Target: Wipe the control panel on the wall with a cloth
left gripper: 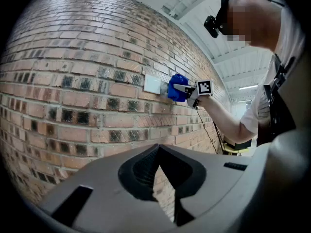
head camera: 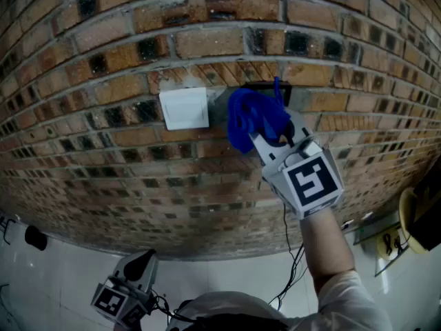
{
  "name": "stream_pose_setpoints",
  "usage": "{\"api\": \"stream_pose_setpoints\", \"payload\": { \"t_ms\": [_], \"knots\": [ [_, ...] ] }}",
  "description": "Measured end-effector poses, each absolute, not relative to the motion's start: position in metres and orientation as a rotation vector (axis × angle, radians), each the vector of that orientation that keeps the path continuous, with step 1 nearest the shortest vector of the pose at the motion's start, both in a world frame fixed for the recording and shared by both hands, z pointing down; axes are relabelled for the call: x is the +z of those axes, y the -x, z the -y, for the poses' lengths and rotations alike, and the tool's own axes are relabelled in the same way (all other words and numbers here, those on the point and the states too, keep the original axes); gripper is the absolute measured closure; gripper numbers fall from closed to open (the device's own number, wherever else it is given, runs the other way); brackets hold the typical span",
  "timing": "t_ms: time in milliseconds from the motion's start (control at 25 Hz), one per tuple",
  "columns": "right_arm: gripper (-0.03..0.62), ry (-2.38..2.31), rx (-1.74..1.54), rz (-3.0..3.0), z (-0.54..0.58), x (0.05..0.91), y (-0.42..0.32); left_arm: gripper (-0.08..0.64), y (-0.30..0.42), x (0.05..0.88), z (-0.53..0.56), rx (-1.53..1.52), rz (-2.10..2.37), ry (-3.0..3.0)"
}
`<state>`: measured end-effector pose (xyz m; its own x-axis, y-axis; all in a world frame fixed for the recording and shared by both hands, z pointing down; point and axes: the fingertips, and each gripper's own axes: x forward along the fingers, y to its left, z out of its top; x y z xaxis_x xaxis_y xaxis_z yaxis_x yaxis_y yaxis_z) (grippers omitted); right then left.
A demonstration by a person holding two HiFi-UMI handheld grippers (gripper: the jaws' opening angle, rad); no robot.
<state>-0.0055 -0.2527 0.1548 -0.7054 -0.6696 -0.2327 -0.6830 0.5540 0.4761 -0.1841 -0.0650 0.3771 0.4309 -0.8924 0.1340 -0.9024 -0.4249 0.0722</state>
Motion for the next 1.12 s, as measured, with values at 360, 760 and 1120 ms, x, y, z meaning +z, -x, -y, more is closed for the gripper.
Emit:
{"api": "stream_pose_setpoints", "payload": {
  "t_ms": [360, 760, 1120],
  "knots": [
    [0.505, 1.494, 0.872, -2.613, 0.285, 0.151, -0.122, 0.557, 0.143, 0.384, 0.077, 0.121, 1.567, -2.54],
    [0.504, 1.669, 0.841, -2.576, 0.292, 0.168, -0.176, 0.557, 0.139, 0.379, 0.081, 0.136, 1.519, -2.579],
    [0.503, 1.299, 0.932, -2.713, 0.247, 0.15, -0.033, 0.557, 0.153, 0.369, 0.08, 0.118, 1.472, -2.617]
  ]
}}
